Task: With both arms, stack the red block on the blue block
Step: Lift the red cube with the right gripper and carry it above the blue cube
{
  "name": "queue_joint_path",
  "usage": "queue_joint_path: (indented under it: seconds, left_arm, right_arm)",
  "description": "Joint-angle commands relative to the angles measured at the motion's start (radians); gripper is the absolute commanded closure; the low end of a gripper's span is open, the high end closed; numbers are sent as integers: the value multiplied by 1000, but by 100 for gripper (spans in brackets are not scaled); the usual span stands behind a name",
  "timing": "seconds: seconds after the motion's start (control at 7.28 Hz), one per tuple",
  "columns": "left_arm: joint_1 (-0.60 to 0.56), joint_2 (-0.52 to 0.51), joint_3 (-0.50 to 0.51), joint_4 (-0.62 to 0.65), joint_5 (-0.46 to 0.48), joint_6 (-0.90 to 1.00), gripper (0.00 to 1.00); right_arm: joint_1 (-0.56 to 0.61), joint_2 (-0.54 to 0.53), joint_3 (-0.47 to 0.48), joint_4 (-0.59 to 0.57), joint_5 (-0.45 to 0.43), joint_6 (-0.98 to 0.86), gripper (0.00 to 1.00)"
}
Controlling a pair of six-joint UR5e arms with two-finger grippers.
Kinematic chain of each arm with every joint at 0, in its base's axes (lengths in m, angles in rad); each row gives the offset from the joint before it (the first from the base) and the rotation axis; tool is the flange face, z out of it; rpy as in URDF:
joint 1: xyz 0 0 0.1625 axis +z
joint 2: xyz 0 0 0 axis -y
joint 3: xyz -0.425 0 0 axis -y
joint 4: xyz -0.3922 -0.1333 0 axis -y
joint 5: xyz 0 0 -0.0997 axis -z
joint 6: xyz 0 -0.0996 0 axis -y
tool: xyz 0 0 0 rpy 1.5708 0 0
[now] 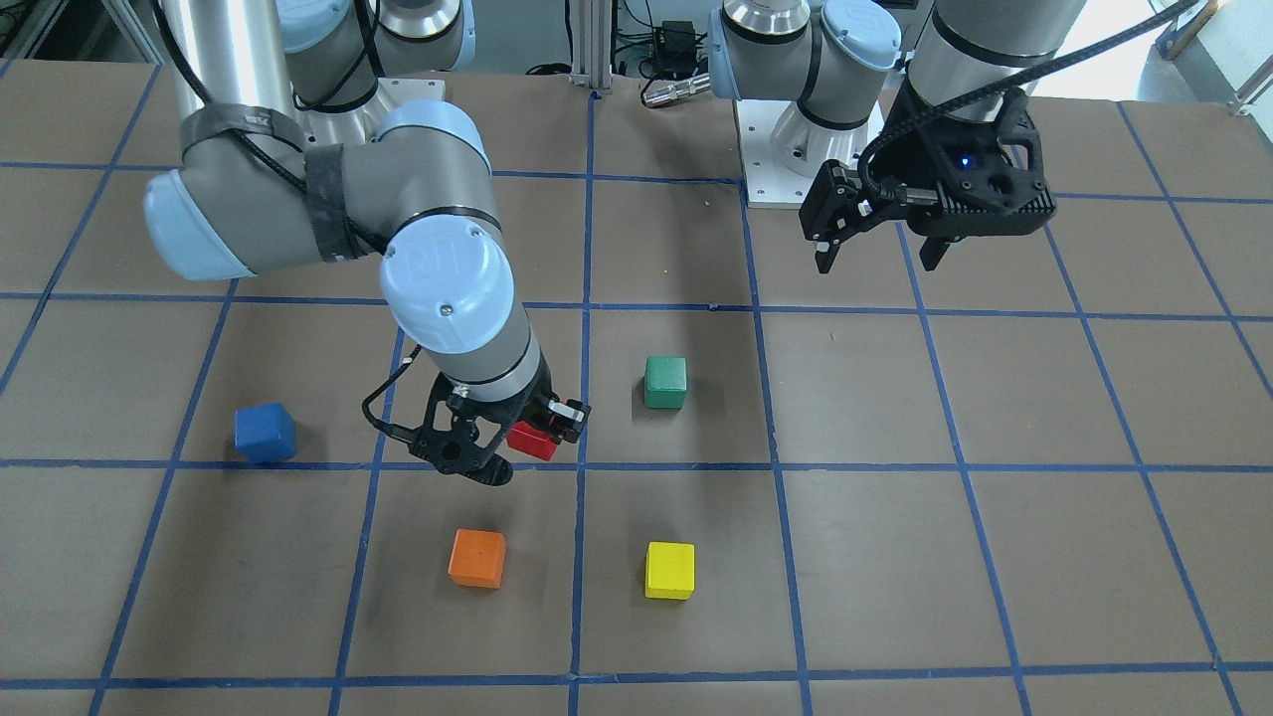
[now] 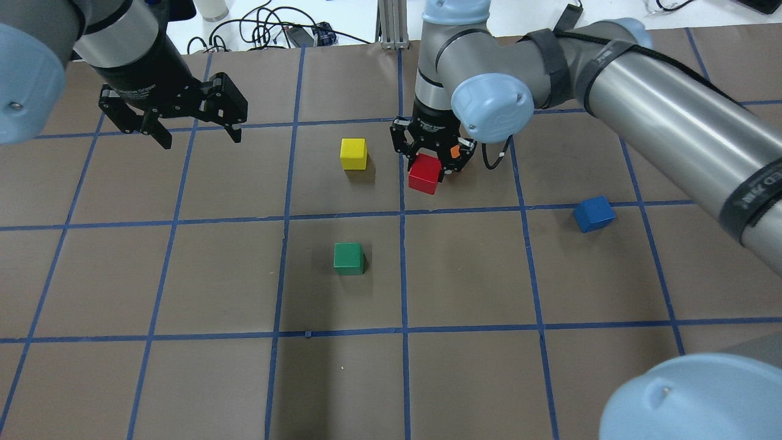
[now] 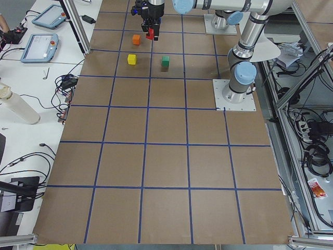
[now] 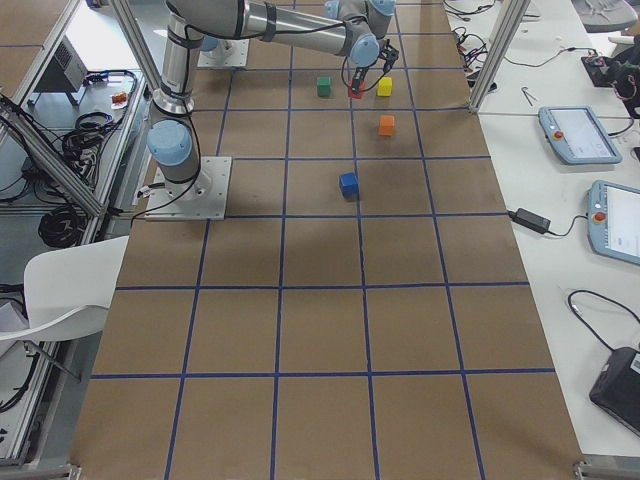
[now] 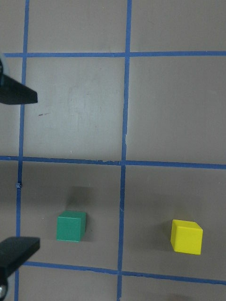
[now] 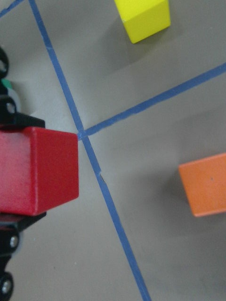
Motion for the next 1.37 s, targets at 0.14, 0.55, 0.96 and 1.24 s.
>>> queue_joint_path:
  seconds: [0.14,0.55,0.96,1.24]
  left_arm:
    - [0,0,0,0,-1,0,0]
    - [0,0,0,0,-1,0,0]
    - [0,0,0,2,-2,0,0]
    - [0,0,0,2,-2,0,0]
  right_arm:
    - [-187,-103,0,132,-4,-338,100]
    - [-348,-132,44,172,-120,-719,100]
    - [-439,-140,121,119,-152,-956,100]
    - [-453,-140,216,-58,-163,-1033,100]
